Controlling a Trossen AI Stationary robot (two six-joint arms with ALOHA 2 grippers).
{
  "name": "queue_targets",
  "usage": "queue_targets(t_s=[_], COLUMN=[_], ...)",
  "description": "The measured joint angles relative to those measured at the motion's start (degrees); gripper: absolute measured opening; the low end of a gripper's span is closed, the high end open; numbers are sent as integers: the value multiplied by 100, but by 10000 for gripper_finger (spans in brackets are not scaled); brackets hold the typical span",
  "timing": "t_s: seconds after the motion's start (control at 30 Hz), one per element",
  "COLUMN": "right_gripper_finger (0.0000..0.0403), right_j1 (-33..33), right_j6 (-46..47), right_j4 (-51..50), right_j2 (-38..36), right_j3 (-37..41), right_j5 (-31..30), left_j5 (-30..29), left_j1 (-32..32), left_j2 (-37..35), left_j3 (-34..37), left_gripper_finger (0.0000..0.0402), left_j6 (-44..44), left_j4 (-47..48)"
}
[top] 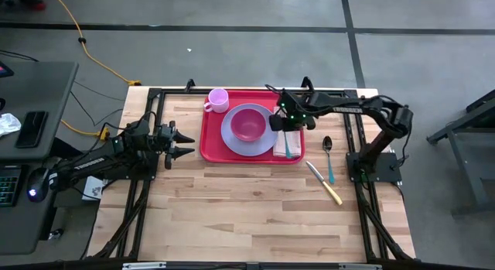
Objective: Set up tray
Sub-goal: Put the fork on the napkin on the tray
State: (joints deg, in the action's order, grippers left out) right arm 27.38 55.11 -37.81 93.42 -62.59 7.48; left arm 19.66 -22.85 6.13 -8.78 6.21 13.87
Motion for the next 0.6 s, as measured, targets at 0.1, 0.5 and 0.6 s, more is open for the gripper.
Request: queue_targets(t_s=[0.1,0.5,0.6], right_gripper_finger=[3,6,6], right_j1=[225,603,601], right_j6=[-134,-122,-101], right_j4=[-33,-67,-10], right_j2=[76,77,77], right_j3=[0,0,51], right_j5=[21,-9,-35], left_j5=[2,9,9], left_j1=[0,0,0], left_j2=[0,0,0], left_j3=[0,0,0], left_gripper_finger=[211,211,211], left_j6=[1,110,110], left_j4=[0,-2,-2])
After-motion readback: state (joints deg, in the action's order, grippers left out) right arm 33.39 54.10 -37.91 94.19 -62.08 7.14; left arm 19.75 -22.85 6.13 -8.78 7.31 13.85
